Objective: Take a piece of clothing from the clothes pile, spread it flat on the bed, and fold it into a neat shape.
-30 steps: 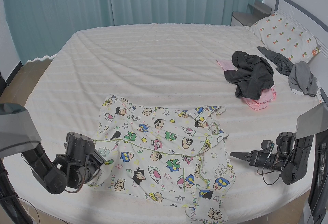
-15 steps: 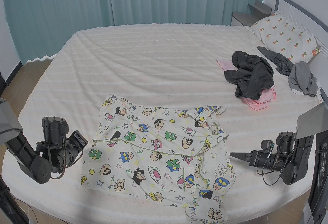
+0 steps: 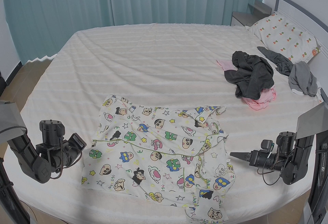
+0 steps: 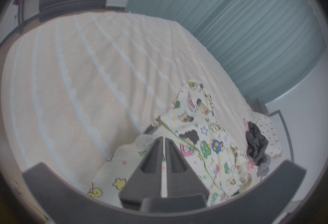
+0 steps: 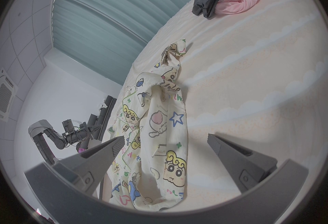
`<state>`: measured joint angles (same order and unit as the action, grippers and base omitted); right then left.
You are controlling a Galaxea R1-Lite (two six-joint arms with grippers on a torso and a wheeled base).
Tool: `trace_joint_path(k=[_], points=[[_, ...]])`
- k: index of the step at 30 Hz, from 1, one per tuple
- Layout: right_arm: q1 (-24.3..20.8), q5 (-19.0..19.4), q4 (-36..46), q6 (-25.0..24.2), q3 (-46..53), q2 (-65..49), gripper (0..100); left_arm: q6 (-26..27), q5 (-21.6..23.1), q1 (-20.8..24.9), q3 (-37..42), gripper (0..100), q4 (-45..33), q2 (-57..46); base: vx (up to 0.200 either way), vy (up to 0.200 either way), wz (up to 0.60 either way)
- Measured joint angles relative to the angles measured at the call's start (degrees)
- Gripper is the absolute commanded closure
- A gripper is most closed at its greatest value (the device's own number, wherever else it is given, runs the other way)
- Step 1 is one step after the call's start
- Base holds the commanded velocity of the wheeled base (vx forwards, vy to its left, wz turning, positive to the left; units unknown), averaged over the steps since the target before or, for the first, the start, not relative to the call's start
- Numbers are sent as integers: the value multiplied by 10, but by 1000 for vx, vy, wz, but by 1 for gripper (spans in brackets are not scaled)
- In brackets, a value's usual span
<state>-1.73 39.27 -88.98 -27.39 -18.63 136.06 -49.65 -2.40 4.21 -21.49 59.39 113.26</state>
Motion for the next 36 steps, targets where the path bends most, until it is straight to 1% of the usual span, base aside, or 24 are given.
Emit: trace_joint_path(k=[4, 5, 7, 12, 15, 16, 26, 33, 36], points=[[0, 0, 0, 0, 0, 0, 0, 9, 67, -23, 6, 100, 1, 1, 0, 0, 0], [0, 0, 0, 0, 0, 0, 0, 11, 82, -33, 7, 0, 1, 2, 0, 0, 0], [0, 0, 0, 0, 0, 0, 0, 13, 95, -46, 8, 0, 1, 2, 0, 0, 0], [0, 0, 0, 1, 0, 0, 0, 18, 148, -85, 6, 0, 1, 5, 0, 0, 0], [0, 0, 0, 1, 1, 0, 0, 28, 182, -97, 4, 0, -1, 9, 0, 0, 0], [0, 0, 0, 1, 1, 1, 0, 29, 186, -99, 2, 0, -1, 11, 0, 0, 0], [0, 0, 0, 1, 1, 2, 0, 35, 201, -105, -52, 0, -3, 88, 0, 0, 0], [1, -1, 0, 1, -1, 4, 0, 26, 202, -90, -68, 0, 0, 116, 0, 0, 0], [1, -1, 0, 1, -1, 5, 0, 10, 202, -83, -70, 0, 1, 118, 0, 0, 0]])
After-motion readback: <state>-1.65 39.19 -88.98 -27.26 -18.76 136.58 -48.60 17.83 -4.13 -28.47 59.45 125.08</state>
